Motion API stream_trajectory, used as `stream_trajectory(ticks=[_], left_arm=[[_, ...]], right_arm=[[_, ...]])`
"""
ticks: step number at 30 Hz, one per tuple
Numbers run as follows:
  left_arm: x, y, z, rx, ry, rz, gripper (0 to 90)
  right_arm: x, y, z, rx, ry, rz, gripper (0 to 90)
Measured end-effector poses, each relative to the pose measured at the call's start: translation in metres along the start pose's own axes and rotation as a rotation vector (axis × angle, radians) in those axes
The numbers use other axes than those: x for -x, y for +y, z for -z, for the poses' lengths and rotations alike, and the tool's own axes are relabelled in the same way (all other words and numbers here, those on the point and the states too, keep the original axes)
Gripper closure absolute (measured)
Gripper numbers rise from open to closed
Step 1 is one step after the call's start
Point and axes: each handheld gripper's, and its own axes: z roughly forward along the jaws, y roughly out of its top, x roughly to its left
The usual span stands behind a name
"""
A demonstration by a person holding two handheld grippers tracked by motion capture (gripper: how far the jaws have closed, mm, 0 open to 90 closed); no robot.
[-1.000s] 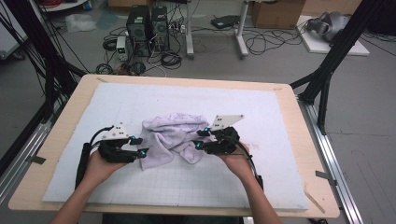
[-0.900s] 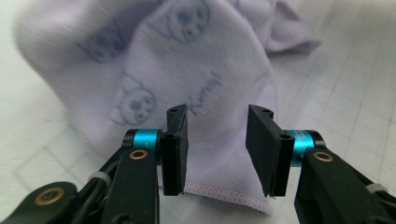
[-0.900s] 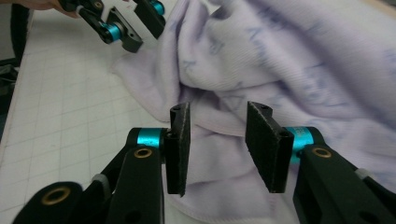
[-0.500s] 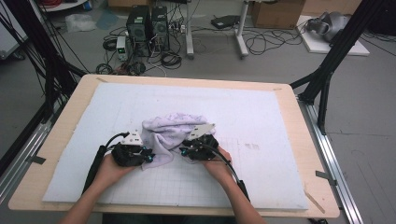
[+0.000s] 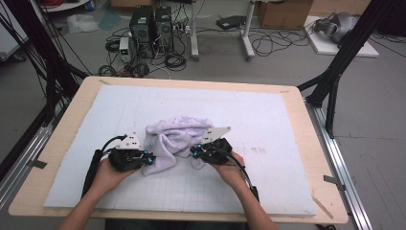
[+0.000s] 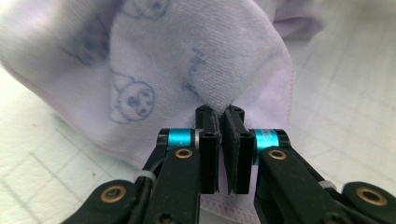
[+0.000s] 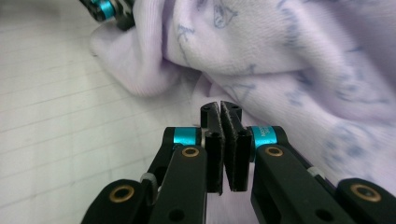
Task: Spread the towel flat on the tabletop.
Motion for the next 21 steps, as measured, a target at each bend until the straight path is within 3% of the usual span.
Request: stream_trajectory(ticks=[1, 3, 6, 7, 10, 11, 13, 18, 19, 20, 21], left_arm=[[0.002, 0.003, 0.01, 0.029, -0.006, -0.001, 84.8], [0.003, 0.004, 0.013, 0.036, -0.007, -0.002, 84.9], [0.007, 0.008, 0.025, 0.071, -0.014, -0.002, 84.9], [0.008, 0.009, 0.029, 0.079, -0.012, -0.007, 84.9], [0.008, 0.011, 0.036, 0.093, -0.001, -0.007, 84.9], [0.007, 0.011, 0.037, 0.091, 0.001, -0.004, 84.8], [0.003, 0.009, 0.033, 0.085, 0.004, 0.008, 84.8], [0.002, 0.009, 0.027, 0.092, -0.009, 0.022, 84.8], [0.003, 0.011, 0.026, 0.094, -0.013, 0.016, 84.8], [0.003, 0.011, 0.026, 0.094, -0.013, 0.016, 84.8], [0.003, 0.012, 0.026, 0.098, -0.012, 0.014, 84.8]], right_arm=[[0.001, -0.002, 0.009, 0.002, -0.003, -0.004, 88.1], [0.002, -0.005, 0.016, 0.002, -0.008, -0.011, 87.9], [0.003, -0.007, 0.018, -0.006, -0.001, -0.018, 87.6], [0.001, -0.008, 0.018, -0.007, -0.006, -0.009, 81.9], [-0.004, -0.006, 0.015, 0.006, 0.003, 0.006, 77.2], [-0.01, -0.003, 0.01, 0.007, -0.004, 0.033, 68.1], [-0.014, -0.002, 0.002, 0.004, 0.008, 0.034, 63.0], [-0.015, -0.002, -0.019, -0.036, -0.021, 0.045, 62.3], [-0.015, -0.002, -0.029, -0.056, -0.05, 0.04, 67.5], [-0.015, -0.002, -0.029, -0.056, -0.05, 0.04, 67.5], [-0.013, -0.002, -0.035, -0.067, -0.073, 0.041, 77.5]])
